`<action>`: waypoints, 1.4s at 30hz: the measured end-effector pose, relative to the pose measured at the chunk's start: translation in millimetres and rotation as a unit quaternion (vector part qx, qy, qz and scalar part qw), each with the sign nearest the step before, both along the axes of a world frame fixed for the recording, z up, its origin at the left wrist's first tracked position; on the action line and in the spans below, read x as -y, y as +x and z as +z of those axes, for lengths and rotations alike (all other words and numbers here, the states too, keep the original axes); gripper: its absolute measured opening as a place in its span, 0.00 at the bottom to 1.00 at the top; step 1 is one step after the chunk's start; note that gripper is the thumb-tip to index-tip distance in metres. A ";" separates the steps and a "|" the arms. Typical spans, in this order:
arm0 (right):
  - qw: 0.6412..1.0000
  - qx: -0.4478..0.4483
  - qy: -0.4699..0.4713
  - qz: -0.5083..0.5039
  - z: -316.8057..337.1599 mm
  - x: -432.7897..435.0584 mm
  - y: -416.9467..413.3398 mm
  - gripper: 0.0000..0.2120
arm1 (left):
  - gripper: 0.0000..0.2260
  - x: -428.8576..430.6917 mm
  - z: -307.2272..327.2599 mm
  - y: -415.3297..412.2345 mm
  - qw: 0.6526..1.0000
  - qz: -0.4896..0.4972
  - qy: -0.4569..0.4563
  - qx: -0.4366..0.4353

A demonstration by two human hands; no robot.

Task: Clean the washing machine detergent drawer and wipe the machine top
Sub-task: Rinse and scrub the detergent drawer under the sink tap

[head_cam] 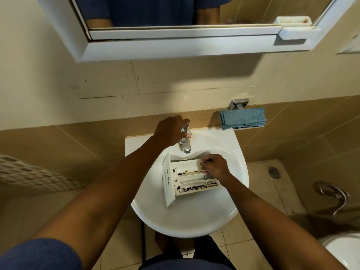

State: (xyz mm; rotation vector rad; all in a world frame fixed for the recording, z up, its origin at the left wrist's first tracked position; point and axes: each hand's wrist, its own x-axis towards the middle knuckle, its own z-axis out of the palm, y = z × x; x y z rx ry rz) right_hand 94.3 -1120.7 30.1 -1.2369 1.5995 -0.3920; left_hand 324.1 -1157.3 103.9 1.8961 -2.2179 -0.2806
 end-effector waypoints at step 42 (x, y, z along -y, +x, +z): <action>0.999 0.039 -0.033 -0.007 8.3 2.1 -5.9 0.08 | 0.26 -89.4 -46.1 10.1 0.932 0.260 0.065 -0.245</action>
